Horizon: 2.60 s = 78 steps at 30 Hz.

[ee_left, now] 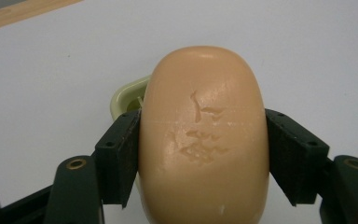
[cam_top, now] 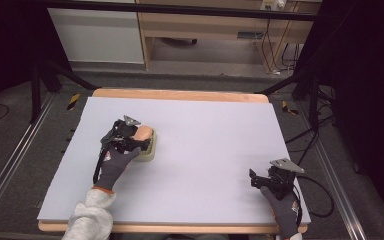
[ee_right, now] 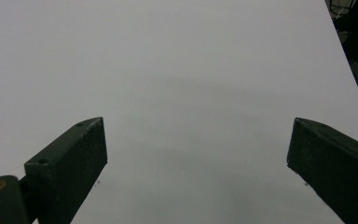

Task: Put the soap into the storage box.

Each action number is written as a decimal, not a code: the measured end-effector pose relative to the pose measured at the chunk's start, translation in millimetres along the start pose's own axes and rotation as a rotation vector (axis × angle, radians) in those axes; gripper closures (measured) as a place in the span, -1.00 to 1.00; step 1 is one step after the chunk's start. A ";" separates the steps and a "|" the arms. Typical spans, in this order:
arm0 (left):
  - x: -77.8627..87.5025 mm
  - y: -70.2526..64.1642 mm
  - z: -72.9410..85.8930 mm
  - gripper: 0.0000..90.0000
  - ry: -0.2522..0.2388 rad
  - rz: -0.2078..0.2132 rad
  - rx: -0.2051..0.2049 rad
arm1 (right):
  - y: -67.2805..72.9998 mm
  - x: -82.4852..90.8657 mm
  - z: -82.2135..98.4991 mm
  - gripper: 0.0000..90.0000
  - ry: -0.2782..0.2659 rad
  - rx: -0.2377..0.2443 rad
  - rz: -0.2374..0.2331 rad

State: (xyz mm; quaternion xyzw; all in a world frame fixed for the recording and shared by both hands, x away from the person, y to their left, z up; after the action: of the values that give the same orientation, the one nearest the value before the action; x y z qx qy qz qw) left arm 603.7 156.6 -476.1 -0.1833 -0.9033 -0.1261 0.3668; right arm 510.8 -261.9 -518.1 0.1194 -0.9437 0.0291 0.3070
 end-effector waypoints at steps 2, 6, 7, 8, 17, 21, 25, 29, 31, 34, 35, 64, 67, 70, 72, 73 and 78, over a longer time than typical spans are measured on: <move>-1.8 2.2 -0.2 -0.29 0.000 -0.008 0.009 | -0.1 0.0 -0.3 -0.88 -0.002 -0.001 0.000; -4.8 5.2 0.3 -0.29 0.003 -0.015 0.022 | 0.2 -0.1 -0.2 -0.88 -0.001 0.000 -0.001; -5.2 5.8 0.6 -0.29 0.004 -0.017 0.022 | 0.4 0.1 -0.2 -0.88 -0.001 -0.001 0.000; -5.8 6.2 0.8 -0.29 0.003 -0.016 0.024 | 0.6 0.2 -0.2 -0.88 -0.001 -0.001 0.000; -16.3 6.0 6.1 -0.29 0.012 -0.013 0.034 | 1.0 -0.8 -0.2 -0.88 0.001 -0.001 -0.001; -20.2 6.2 7.9 -0.29 0.020 -0.018 0.038 | 1.2 -0.8 0.0 -0.88 0.002 0.001 0.000; -22.7 5.7 7.7 -0.29 0.020 -0.015 0.042 | 1.1 -0.7 -0.2 -0.88 0.000 0.000 -0.001; -24.8 3.6 8.6 -0.29 0.022 -0.014 0.044 | 1.3 -0.8 0.1 -0.88 0.002 0.002 0.000; -26.3 2.7 10.2 -0.29 0.027 -0.013 0.044 | 1.2 -1.2 0.5 -0.89 0.005 0.002 0.001; -29.2 2.8 12.5 -0.29 0.033 -0.012 0.049 | 1.6 -1.2 0.4 -0.88 0.005 0.001 -0.001; -30.0 2.8 13.2 -0.29 0.034 -0.012 0.052 | 1.4 -1.2 0.4 -0.88 0.005 0.002 0.001; -38.2 -0.7 19.5 -0.31 0.047 0.001 0.053 | 2.8 -2.7 1.9 -0.88 0.014 0.011 -0.004; -34.8 0.3 17.7 -0.45 0.029 0.005 0.055 | 2.1 -2.2 1.8 -0.89 0.013 0.011 -0.004; -30.2 1.7 17.5 -0.47 0.019 0.010 0.046 | 1.5 -2.0 1.8 -0.89 0.012 0.011 -0.001; -26.5 3.4 17.9 -0.49 0.011 0.008 0.043 | 1.1 -2.0 1.8 -0.89 0.011 0.012 0.000; -24.4 4.1 18.3 -0.50 0.008 0.010 0.044 | 0.7 -1.9 1.9 -0.89 0.011 0.010 0.002; -10.7 7.2 23.0 -0.51 -0.020 0.038 0.044 | -1.4 -0.6 1.5 -0.89 0.004 0.001 0.006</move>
State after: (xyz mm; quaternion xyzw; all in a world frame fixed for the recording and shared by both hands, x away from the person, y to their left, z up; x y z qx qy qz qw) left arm 599.6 168.8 -499.1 -0.1935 -0.9059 -0.0975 0.3639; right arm 510.7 -263.4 -519.7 0.1165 -0.9435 0.0307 0.3085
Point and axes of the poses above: each handheld gripper's, and its own axes: x roughly backward along the jaws, z roughly out of its underside, y roughly to its left, the point moved 9 cm from there along -x, roughly forward along the jaws, and after that the axes turned 3 degrees about -z, right-handed, at the moved point
